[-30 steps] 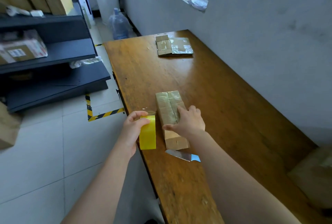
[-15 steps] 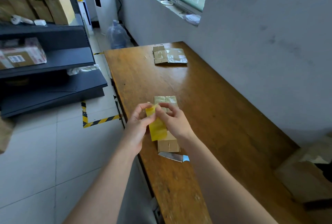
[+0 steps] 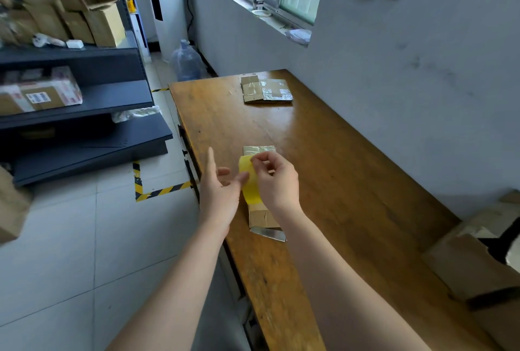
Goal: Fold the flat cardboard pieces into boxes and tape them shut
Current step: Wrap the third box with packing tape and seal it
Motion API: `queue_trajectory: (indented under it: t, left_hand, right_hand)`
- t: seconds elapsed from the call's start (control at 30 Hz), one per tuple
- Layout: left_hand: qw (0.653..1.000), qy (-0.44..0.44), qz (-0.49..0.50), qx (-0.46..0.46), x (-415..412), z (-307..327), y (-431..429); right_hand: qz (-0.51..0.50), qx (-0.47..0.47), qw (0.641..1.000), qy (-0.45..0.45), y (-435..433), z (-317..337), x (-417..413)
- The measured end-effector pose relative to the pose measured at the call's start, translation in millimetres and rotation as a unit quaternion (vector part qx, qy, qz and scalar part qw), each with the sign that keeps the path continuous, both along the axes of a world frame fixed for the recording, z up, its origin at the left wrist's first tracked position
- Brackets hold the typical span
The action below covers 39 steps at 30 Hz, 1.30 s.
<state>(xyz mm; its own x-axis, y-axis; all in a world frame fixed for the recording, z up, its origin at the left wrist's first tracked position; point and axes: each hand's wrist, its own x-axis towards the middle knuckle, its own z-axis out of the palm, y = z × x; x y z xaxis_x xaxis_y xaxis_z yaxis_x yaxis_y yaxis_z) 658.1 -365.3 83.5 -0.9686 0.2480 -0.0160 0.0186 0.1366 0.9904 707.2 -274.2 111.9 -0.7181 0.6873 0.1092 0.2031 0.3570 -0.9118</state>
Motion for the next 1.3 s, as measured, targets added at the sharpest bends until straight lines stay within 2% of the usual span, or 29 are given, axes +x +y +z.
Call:
queue_trajectory:
  t: [0.13,0.2,0.27,0.4,0.5,0.6,0.7,0.8,0.9,1.0,1.17,1.23,1.3]
  left_hand:
    - [0.972,0.202,-0.032,-0.113,0.9,11.4,-9.7]
    - [0.957,0.248,-0.018,-0.151,-1.2,15.9,-12.2]
    - [0.951,0.254,-0.026,-0.176,-6.0,16.4,-13.1]
    - [0.956,0.208,-0.068,-0.196,-26.6,14.6,-4.9]
    - [0.957,0.164,-0.110,-0.213,-46.6,7.9,5.5]
    - [0.985,-0.007,-0.133,-0.112,-69.2,0.4,12.6]
    - [0.979,-0.124,-0.162,-0.026,-87.3,-1.7,18.5]
    - [0.971,-0.146,-0.188,-0.020,-100.9,-2.0,24.1]
    - [0.969,-0.173,-0.174,-0.008,-109.9,-4.4,29.1]
    - [0.972,-0.173,-0.157,-0.019,-111.5,-7.1,28.9]
    - [0.968,-0.199,-0.151,-0.012,-104.8,-14.6,21.1]
    - [0.963,-0.235,-0.129,0.020,-105.2,-20.7,17.0]
    - [0.960,-0.253,-0.119,0.034,-104.6,-27.2,14.4]
  right_hand:
    - [0.053,0.168,0.983,-0.044,-1.5,2.3,11.4]
    - [0.078,0.222,0.970,-0.057,-1.9,4.5,12.7]
    - [0.091,0.248,0.962,-0.074,0.9,5.7,10.6]
    - [0.098,0.263,0.955,-0.100,12.2,3.0,-0.9]
    - [0.102,0.171,0.970,-0.140,25.1,5.4,-18.0]
    - [0.103,0.131,0.970,-0.176,50.1,7.1,-37.8]
    - [0.139,0.076,0.967,-0.198,67.2,1.8,-49.4]
    - [0.132,0.080,0.969,-0.193,77.7,-7.2,-54.8]
    - [0.103,0.158,0.964,-0.190,83.6,-11.1,-64.5]
    - [0.065,0.243,0.943,-0.216,83.9,-7.4,-74.7]
    - [0.063,0.302,0.899,-0.311,87.6,-10.7,-72.6]
    - [0.075,0.298,0.904,-0.298,90.9,-9.1,-69.6]
    - [0.080,0.249,0.935,-0.241,95.2,-5.2,-66.0]
